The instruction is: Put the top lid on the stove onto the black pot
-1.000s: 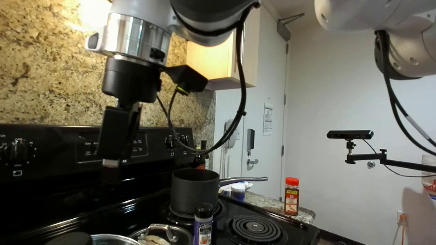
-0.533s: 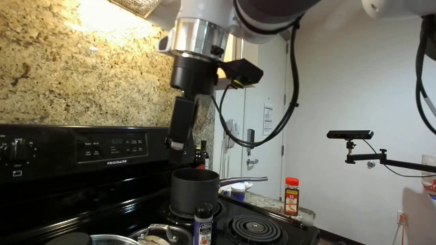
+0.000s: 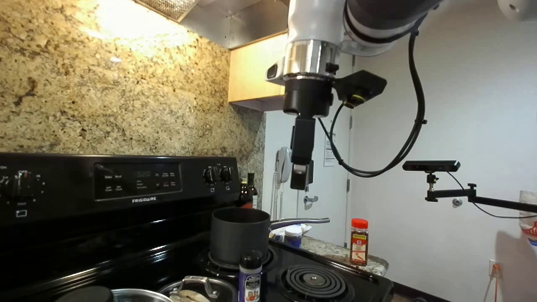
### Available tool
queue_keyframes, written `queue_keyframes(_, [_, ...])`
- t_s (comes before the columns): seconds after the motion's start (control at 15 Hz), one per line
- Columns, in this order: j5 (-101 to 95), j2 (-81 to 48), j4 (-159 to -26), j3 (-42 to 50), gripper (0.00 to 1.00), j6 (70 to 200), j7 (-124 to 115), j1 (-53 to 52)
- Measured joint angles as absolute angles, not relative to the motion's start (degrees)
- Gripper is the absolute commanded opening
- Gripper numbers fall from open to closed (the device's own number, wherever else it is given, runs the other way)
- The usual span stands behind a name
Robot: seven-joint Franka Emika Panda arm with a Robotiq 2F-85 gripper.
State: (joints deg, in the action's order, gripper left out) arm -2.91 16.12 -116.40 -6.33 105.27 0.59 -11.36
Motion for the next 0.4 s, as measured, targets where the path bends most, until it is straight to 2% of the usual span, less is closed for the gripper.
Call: queue_keyframes(0.4, [-1.53, 22.91, -120.52, -4.06, 1.00, 100.89, -0.68, -7.97])
